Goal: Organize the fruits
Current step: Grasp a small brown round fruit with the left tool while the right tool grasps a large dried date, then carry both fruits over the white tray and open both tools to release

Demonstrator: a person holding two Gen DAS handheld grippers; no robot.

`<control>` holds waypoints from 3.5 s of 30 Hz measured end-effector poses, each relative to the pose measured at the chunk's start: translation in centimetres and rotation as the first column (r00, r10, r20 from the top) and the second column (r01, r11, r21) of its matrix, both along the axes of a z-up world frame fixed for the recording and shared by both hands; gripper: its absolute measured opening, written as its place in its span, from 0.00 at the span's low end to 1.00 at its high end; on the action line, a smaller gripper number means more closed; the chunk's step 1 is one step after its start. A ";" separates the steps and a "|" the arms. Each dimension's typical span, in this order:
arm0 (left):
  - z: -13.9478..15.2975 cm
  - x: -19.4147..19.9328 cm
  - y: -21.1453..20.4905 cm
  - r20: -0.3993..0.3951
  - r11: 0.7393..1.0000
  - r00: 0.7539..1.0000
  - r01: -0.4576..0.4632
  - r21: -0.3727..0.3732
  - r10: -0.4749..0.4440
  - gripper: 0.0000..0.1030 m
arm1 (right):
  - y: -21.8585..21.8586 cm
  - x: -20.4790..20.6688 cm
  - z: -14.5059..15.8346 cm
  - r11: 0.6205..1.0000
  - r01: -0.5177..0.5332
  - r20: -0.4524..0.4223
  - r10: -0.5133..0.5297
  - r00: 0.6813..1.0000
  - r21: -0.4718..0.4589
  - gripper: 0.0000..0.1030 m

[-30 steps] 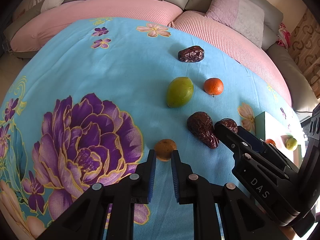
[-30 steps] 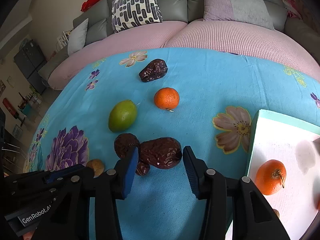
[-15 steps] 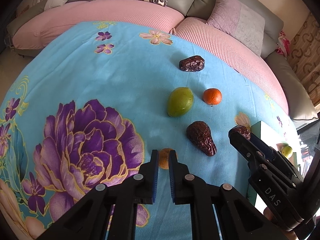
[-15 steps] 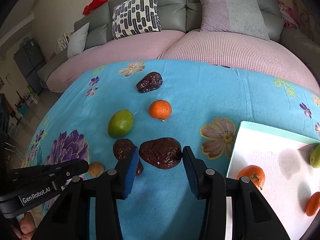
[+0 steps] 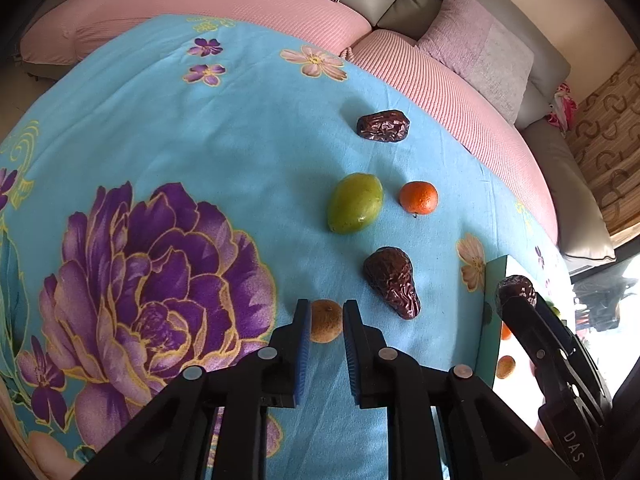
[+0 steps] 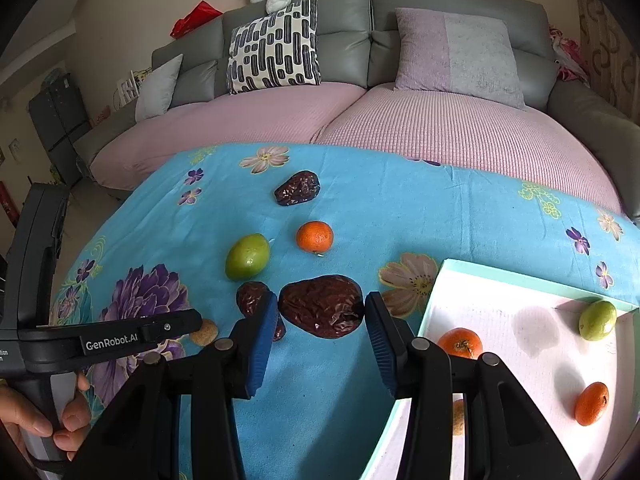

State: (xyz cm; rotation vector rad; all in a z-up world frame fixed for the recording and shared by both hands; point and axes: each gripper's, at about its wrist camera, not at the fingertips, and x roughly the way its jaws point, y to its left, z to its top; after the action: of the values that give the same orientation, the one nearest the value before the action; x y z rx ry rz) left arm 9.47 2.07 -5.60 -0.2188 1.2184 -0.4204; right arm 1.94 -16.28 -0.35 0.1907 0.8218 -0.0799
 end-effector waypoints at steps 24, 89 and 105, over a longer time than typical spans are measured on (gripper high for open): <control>-1.0 0.4 -2.4 0.032 0.993 0.999 0.024 0.112 -0.028 0.25 | -1.8 -1.5 0.9 0.998 0.043 0.018 -0.043 0.999 0.037 0.45; 1.8 -12.9 -17.8 0.187 0.794 0.774 0.572 0.205 -0.606 0.25 | -13.5 -11.9 -2.1 0.865 0.485 -0.191 -0.458 0.868 0.127 0.46; 0.7 -12.8 -18.6 0.151 0.784 0.775 0.576 0.232 -0.613 0.25 | -14.6 -12.2 -3.0 0.840 0.535 -0.243 -0.502 0.830 0.089 0.46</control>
State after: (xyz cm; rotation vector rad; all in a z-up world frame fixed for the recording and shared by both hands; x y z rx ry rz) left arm -3.35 -16.50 -4.90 0.3799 1.0778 -0.8667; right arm -10.29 -30.92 -3.36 0.5613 0.9712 -0.5642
